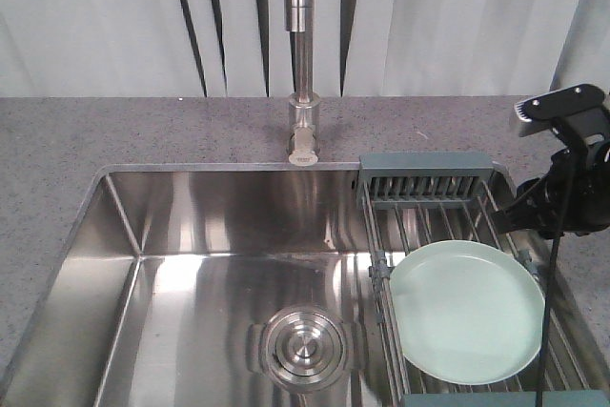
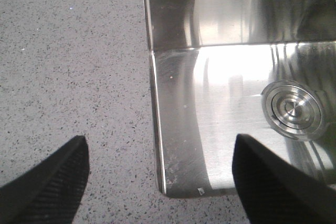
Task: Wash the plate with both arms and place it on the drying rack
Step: 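Open the right gripper to release the plate onto the rack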
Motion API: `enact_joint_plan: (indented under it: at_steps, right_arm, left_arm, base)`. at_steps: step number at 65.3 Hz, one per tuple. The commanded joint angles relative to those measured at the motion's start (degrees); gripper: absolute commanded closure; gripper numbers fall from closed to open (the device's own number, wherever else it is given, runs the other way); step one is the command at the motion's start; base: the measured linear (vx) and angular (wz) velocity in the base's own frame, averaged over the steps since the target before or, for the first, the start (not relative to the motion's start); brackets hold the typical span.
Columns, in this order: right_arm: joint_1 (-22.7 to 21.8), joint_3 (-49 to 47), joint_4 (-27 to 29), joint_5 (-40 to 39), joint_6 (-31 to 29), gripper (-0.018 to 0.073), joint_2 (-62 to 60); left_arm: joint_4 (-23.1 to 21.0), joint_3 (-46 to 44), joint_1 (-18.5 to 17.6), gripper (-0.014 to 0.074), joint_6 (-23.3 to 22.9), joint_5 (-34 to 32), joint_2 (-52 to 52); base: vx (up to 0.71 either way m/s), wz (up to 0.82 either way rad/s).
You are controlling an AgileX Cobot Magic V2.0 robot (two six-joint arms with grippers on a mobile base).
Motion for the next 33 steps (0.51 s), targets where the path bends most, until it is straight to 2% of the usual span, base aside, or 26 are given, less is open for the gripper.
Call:
enact_joint_plan:
  at_steps: [1,8,33]
  right_arm:
    - [2.22,-0.66,-4.03,-1.41,7.12,0.0269,-7.05]
    - [3.80,1.45,-7.42,-2.42,13.16,0.0269,-12.93]
    - [3.49,16.82,-6.43,-3.63,13.85,0.0269,-34.99]
  left_arm:
    - [-0.16,-1.38,0.22,0.0062,-0.33,-3.18,0.49]
    - [-0.16,-1.38,0.22,0.0062,-0.33,-3.18,0.49]
    - [-0.16,-1.38,0.22,0.0062,-0.33,-3.18,0.49]
  base:
    - [0.00,0.00]
    - [0.00,0.00]
    - [0.00,0.00]
